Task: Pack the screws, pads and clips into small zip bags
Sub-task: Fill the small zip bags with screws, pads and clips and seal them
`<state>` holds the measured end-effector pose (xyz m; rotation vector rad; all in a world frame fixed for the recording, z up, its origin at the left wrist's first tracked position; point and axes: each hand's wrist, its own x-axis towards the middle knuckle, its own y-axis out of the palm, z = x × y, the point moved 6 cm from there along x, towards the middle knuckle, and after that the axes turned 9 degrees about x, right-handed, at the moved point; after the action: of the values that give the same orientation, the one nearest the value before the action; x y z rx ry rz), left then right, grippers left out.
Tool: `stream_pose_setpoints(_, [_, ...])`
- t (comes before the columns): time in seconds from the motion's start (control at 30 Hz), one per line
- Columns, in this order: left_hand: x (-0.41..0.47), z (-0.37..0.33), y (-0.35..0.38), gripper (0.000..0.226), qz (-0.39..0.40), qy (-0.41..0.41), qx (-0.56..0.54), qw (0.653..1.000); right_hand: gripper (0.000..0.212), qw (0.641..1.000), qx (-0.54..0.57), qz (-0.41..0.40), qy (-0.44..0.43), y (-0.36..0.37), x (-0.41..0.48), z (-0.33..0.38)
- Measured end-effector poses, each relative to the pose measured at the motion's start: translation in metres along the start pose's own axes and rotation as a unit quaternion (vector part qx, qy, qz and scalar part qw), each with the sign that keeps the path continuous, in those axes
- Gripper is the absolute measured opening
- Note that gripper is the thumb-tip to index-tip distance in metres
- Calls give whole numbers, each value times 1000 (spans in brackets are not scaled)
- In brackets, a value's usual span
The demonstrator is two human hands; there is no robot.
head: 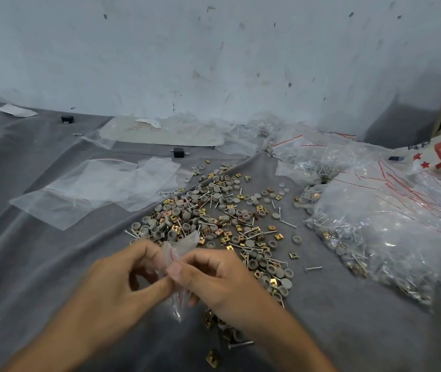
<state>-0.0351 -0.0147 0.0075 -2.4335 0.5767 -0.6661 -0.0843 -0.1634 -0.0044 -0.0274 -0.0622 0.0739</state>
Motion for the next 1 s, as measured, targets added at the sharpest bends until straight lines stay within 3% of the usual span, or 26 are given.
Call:
stream_pose_setpoints(0.1, [0, 1, -4, 34, -14, 0, -1, 1000, 26, 999, -31, -12, -28, -2, 0, 2])
stream_pose_setpoints(0.2, [2, 1, -11, 21, -48, -4, 31, 998, 25, 986, -131, -78, -72, -9, -2, 3])
stream_pose_setpoints(0.33, [2, 7, -10, 31, -65, -32, 12, 997, 26, 951, -255, -142, -100, -11, -3, 2])
stream_pose_setpoints(0.5, [-2, 6, -5, 49, -32, -26, 30, 999, 28, 967, -190, -140, -94, -8, -2, -1])
stream_pose_setpoints(0.63, [1, 8, 6, 51, 56, -41, -59, 996, 29, 991, -63, -104, -54, -8, 0, -3])
stream_pose_setpoints(0.73, [-1, 2, 10, 44, 87, -39, -91, 991, 20, 998, 27, -49, -40, -3, 0, 1])
stream_pose_setpoints(0.8, [-1, 1, 9, 28, 67, -52, -110, 990, 20, 998, 25, -57, -32, -5, 0, 1])
stream_pose_setpoints(0.87, [0, 9, 2, 14, -6, -71, -58, 996, 23, 987, -108, -111, -49, -14, -2, 1])
stream_pose_setpoints(0.93, [-4, 10, -11, 20, -106, -74, 67, 989, 20, 936, -298, -171, -73, -20, -4, 2])
stream_pose_setpoints(1.0, [-9, -3, -14, 23, -128, -38, 130, 982, 14, 917, -343, -191, -69, -21, -5, 2])
